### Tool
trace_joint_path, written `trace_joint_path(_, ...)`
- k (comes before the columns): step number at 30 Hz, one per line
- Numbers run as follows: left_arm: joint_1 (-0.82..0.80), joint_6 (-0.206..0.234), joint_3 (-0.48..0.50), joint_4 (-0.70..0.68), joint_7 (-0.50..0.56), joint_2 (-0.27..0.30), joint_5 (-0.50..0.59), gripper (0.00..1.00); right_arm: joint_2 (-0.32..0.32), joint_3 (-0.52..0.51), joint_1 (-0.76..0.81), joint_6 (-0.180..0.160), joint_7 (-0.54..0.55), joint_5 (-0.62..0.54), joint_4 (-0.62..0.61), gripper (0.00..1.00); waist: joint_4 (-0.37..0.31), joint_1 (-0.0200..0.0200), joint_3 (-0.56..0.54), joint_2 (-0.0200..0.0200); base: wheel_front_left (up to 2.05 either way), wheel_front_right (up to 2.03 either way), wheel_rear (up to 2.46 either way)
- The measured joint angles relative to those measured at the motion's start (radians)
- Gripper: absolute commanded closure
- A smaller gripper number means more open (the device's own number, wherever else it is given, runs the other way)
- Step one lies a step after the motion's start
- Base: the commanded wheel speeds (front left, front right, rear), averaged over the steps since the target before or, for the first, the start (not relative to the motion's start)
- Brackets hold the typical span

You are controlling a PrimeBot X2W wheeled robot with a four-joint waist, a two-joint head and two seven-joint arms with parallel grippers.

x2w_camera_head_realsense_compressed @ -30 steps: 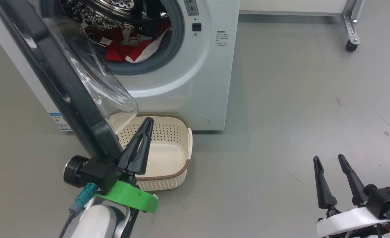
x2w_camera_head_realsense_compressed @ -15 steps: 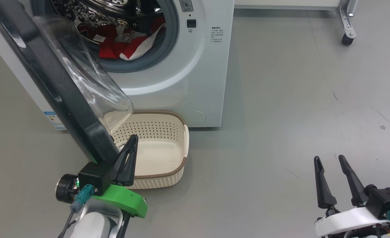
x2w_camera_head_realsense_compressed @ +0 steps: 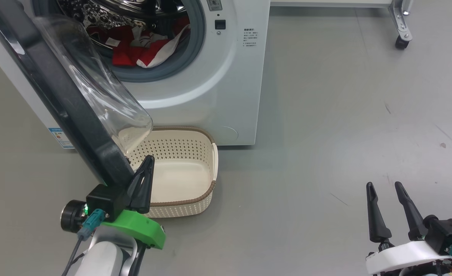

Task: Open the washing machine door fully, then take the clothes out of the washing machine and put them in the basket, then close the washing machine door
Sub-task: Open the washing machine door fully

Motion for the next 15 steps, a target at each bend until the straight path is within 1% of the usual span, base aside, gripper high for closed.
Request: trace_joint_path(15,-0.019,0.0,-0.013,0.047,-0.016,-0.001,0.0,1.0,0.011,-0.021,0.0,0.011,0.0,-0.002,0.01,0.0,0.025,0.0,-0.007,0.0,0.0,0.0,0.0)
